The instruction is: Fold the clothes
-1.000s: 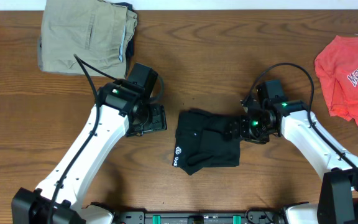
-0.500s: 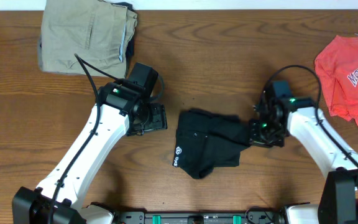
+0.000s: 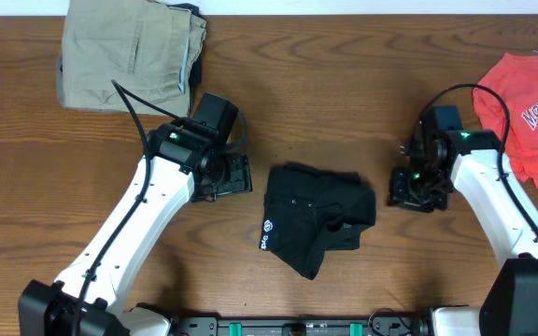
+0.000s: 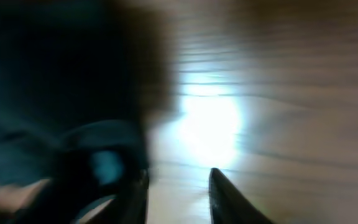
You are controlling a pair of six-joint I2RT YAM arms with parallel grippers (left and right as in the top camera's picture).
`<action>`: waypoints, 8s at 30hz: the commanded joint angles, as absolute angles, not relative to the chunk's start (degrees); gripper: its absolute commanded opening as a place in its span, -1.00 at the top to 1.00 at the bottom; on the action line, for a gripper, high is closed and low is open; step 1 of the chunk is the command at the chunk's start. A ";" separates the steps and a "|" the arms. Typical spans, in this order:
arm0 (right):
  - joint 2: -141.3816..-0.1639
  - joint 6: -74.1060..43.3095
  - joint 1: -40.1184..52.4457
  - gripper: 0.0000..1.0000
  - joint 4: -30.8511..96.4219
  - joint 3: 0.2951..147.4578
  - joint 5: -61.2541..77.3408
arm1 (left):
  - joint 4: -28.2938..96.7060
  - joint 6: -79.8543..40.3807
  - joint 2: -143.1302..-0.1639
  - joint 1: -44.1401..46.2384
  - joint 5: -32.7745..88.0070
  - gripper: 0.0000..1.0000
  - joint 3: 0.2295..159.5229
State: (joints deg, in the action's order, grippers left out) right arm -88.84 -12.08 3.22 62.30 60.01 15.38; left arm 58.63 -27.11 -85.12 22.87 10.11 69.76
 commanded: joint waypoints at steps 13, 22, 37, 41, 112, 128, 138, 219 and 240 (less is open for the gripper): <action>-88.07 -4.62 13.39 -0.84 63.09 60.58 33.82 | 58.04 -26.61 -85.62 22.68 9.34 -0.39 69.43; -88.07 -14.37 20.40 -0.88 61.95 58.74 23.81 | 58.00 -26.61 -85.62 22.68 9.34 -0.39 69.43; -88.07 -27.31 23.40 -0.93 64.84 58.26 9.69 | 58.00 -26.61 -85.62 22.68 9.34 -0.40 69.43; -88.07 -28.93 23.05 -0.98 65.19 58.26 7.94 | 58.04 -26.59 -85.62 22.68 9.34 -0.39 69.43; -88.07 -15.88 9.82 -0.18 64.93 70.72 4.49 | 57.98 -25.52 -85.62 22.68 9.34 -0.41 69.43; -88.51 -10.66 9.82 0.65 48.77 57.32 20.14 | 57.78 -25.52 -85.65 22.68 9.34 -0.40 69.43; -89.10 -16.29 9.80 0.71 38.28 49.15 11.75 | 58.15 -25.52 -85.65 22.68 9.34 -0.40 69.43; -92.18 -26.06 -1.74 -0.98 59.79 71.88 -7.79 | 49.25 -18.13 -85.73 19.68 23.18 -0.96 63.09; -92.20 -26.09 -9.32 -0.98 55.51 71.81 -13.50 | 43.11 -1.63 -85.76 8.95 45.74 -0.96 54.78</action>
